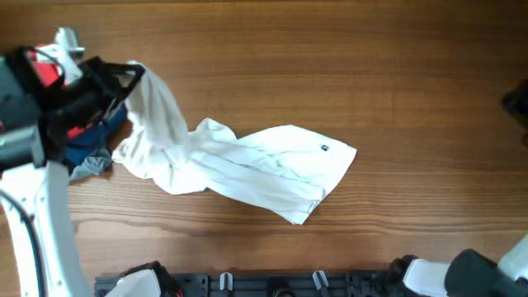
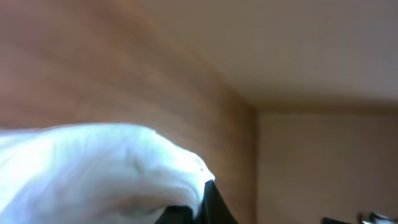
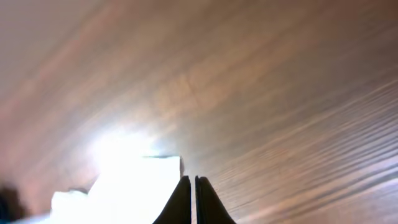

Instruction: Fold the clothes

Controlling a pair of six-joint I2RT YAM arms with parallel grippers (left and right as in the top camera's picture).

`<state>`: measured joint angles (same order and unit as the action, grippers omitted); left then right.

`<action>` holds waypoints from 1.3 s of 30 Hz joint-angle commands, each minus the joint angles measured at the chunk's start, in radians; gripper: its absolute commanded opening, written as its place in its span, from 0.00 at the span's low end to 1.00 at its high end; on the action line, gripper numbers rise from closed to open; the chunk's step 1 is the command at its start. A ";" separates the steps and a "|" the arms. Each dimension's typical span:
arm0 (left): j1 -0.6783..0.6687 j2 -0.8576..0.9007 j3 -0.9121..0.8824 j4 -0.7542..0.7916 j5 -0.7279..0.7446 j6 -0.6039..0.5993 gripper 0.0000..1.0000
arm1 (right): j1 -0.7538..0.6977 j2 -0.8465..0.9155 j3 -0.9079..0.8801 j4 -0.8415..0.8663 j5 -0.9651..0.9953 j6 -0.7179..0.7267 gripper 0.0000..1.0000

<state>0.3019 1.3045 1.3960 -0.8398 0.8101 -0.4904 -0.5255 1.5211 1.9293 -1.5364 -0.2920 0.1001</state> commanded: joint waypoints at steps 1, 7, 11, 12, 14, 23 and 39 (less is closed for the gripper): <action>-0.016 0.057 0.012 -0.085 -0.285 0.095 0.04 | 0.135 0.007 -0.079 -0.021 -0.020 -0.074 0.04; -0.016 0.074 0.011 -0.157 -0.412 0.096 0.04 | 0.454 0.007 -0.471 0.143 -0.027 -0.035 0.47; -0.016 0.074 0.011 -0.164 -0.412 0.095 0.04 | 0.687 0.023 -0.768 0.412 -0.047 0.070 0.51; -0.016 0.074 0.011 -0.164 -0.412 0.095 0.04 | 0.754 0.044 -0.844 0.509 -0.047 0.114 0.50; -0.016 0.074 0.011 -0.168 -0.412 0.095 0.04 | 0.832 0.084 -0.906 0.578 -0.050 0.143 0.50; -0.016 0.074 0.011 -0.172 -0.412 0.095 0.04 | 0.983 0.272 -0.936 0.668 0.041 0.270 0.43; -0.016 0.074 0.011 -0.172 -0.412 0.095 0.04 | 0.994 0.270 -0.924 0.656 0.028 0.159 0.38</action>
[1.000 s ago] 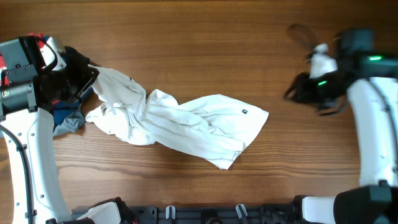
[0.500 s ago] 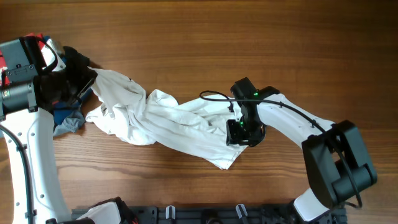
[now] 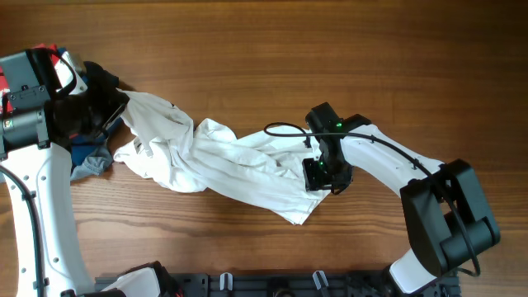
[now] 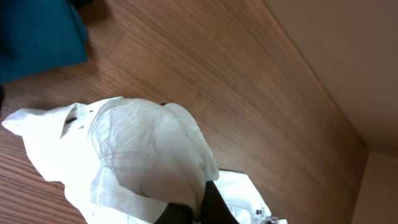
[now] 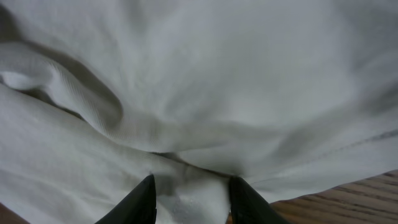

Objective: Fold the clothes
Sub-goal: 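Grasp the shirt's right hem with the right gripper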

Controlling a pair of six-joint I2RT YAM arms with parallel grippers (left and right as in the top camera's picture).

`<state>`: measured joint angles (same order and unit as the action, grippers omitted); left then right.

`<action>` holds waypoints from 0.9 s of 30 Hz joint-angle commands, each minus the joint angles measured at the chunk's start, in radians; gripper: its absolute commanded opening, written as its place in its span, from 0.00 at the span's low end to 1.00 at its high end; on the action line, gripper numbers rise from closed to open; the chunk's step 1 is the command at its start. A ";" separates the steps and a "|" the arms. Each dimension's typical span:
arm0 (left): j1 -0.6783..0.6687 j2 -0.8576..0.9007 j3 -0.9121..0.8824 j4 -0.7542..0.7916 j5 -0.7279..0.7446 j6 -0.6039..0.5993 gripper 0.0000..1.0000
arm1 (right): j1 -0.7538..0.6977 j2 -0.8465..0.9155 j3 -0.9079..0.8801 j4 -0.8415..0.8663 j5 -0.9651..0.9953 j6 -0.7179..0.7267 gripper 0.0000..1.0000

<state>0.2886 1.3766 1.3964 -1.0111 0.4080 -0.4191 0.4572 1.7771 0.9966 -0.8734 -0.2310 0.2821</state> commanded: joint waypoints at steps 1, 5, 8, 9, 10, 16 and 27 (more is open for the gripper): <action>-0.002 0.002 0.011 -0.001 -0.010 0.024 0.04 | 0.011 0.014 0.009 -0.013 -0.033 -0.021 0.38; -0.002 0.002 0.011 -0.001 -0.010 0.024 0.04 | 0.011 0.014 0.009 -0.013 -0.037 -0.020 0.07; -0.002 0.002 0.011 -0.002 -0.010 0.024 0.04 | 0.011 0.014 0.009 -0.014 -0.037 -0.019 0.04; -0.002 0.002 0.011 -0.002 -0.010 0.024 0.04 | 0.011 0.014 0.009 -0.013 -0.037 -0.019 0.04; -0.002 0.002 0.011 -0.003 -0.010 0.024 0.04 | 0.011 0.014 0.009 -0.013 -0.037 -0.019 0.04; -0.002 0.002 0.011 -0.003 -0.009 0.023 0.04 | -0.010 -0.079 0.103 -0.003 0.003 0.040 0.05; 0.010 -0.142 0.013 0.050 0.069 0.019 0.04 | -0.285 -0.430 0.736 -0.348 0.295 -0.020 0.04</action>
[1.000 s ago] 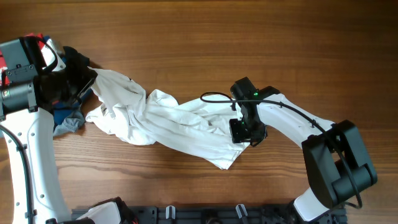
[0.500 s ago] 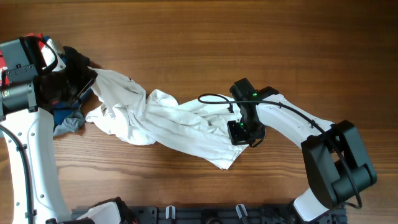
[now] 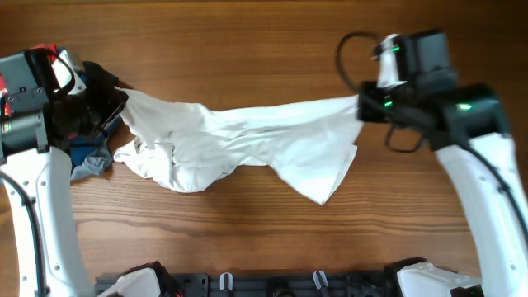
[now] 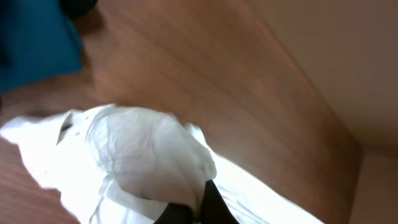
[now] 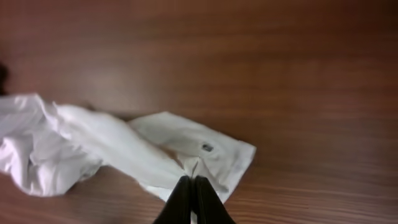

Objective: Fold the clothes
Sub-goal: 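Grasp the shirt's right hem with the right gripper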

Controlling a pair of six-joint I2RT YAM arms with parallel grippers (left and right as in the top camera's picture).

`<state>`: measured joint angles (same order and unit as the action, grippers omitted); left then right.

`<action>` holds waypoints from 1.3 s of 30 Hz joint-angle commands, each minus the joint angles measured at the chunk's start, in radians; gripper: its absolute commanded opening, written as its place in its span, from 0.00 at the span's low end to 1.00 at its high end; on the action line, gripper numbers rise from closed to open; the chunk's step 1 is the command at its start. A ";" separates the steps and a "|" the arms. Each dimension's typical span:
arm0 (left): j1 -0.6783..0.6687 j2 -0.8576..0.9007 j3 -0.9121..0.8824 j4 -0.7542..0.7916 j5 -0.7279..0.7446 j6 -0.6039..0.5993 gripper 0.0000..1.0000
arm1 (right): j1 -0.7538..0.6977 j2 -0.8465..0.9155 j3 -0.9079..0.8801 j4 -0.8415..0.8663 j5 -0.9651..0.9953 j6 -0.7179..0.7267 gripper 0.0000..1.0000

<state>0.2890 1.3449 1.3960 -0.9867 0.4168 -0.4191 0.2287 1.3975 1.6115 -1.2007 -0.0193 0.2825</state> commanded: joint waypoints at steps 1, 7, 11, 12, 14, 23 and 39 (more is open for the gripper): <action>0.021 -0.144 0.013 0.038 0.090 0.019 0.04 | -0.079 -0.062 0.161 -0.030 0.088 -0.020 0.04; 0.201 -0.391 0.013 0.142 0.144 -0.113 0.04 | -0.182 -0.137 0.383 -0.059 0.155 -0.050 0.04; 0.148 -0.331 0.012 0.089 0.143 -0.105 0.04 | -0.182 -0.005 0.355 -0.242 0.018 -0.123 0.04; 0.141 -0.298 0.012 0.075 0.143 -0.105 0.04 | -0.182 0.042 0.330 -0.260 -0.013 -0.149 0.06; 0.138 -0.231 0.012 0.046 0.143 -0.082 0.04 | -0.182 0.128 0.272 -0.257 -0.056 -0.176 0.20; 0.138 0.113 0.012 -0.106 0.140 -0.011 0.04 | -0.120 0.562 -0.076 -0.064 -0.209 -0.177 0.48; 0.138 0.144 0.011 -0.111 0.139 0.023 0.04 | -0.087 0.582 -0.373 0.331 -0.162 0.017 0.39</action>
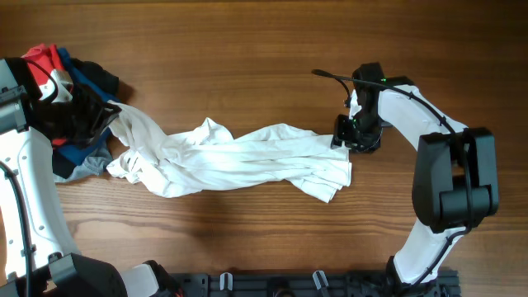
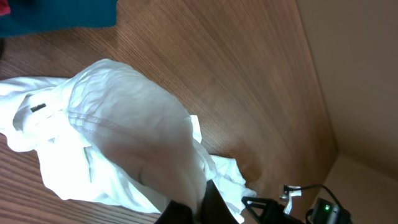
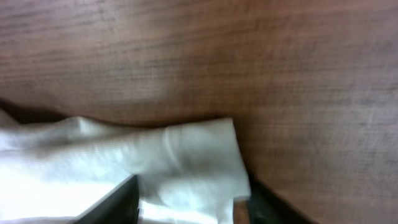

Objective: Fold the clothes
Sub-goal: 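Grasp the shirt's right hem with the right gripper, then lift the shirt with both grippers, stretch it wide and lay it flat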

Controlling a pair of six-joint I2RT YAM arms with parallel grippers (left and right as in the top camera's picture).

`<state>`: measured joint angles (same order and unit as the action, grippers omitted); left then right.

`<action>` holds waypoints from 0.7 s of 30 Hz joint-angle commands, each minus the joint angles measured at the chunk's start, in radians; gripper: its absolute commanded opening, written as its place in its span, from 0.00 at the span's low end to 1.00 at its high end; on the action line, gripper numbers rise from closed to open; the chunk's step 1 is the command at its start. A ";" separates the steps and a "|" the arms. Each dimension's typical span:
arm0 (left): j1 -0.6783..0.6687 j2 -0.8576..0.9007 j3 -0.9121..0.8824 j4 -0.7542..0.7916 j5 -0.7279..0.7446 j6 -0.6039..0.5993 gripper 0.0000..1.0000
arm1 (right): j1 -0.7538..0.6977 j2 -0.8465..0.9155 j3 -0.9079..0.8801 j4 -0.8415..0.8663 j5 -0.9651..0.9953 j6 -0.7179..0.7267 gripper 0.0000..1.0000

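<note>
A white shirt [image 1: 247,153] lies stretched and rumpled across the wooden table [image 1: 247,49], running left to right. My left gripper [image 1: 106,115] is shut on its left end, and the cloth [image 2: 124,124] bulges over the closed fingers [image 2: 194,208]. My right gripper [image 1: 351,139] is low at the shirt's right end. In the right wrist view its jaws stand wide apart [image 3: 186,202] with the shirt's corner [image 3: 186,149] lying flat between them.
A pile of red, blue and grey clothes [image 1: 62,74] sits at the far left, behind my left gripper. A black rack [image 1: 272,285] runs along the table's front edge. The right arm's cable [image 1: 330,76] loops above the shirt's right end.
The right gripper held the shirt's right edge taut and lifted further back and right; now it is open and low, with the shirt slack on the table. The left gripper sits slightly further left.
At first my left gripper held the shirt's left end while the right arm was away at the front right. Then the right gripper was open on the shirt's right part, then shut on it with the shirt stretched. Now the right end lies released.
</note>
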<state>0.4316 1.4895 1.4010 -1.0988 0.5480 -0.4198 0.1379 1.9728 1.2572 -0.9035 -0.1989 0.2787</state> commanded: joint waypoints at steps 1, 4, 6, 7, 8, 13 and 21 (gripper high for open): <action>-0.004 -0.001 0.006 0.001 0.008 0.024 0.04 | 0.003 0.007 -0.019 0.035 0.018 0.021 0.31; -0.004 -0.001 0.006 0.002 0.008 0.024 0.04 | 0.003 0.007 -0.018 0.032 0.039 0.021 0.22; -0.004 -0.001 0.006 0.002 0.008 0.024 0.04 | 0.003 0.007 -0.018 0.020 0.052 0.020 0.21; -0.004 -0.001 0.006 0.001 0.008 0.024 0.04 | 0.003 0.006 -0.018 0.011 0.068 0.023 0.18; -0.004 -0.001 0.006 0.001 0.008 0.024 0.04 | 0.003 0.006 -0.016 -0.001 0.095 0.043 0.17; -0.004 -0.001 0.006 -0.006 0.008 0.024 0.04 | 0.003 0.004 0.056 -0.081 0.154 0.062 0.18; -0.004 -0.001 0.006 -0.010 0.000 0.024 0.04 | 0.003 0.003 0.067 -0.107 0.153 0.061 0.17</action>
<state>0.4316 1.4895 1.4006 -1.1072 0.5480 -0.4194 0.1387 1.9732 1.3041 -1.0073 -0.0689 0.3260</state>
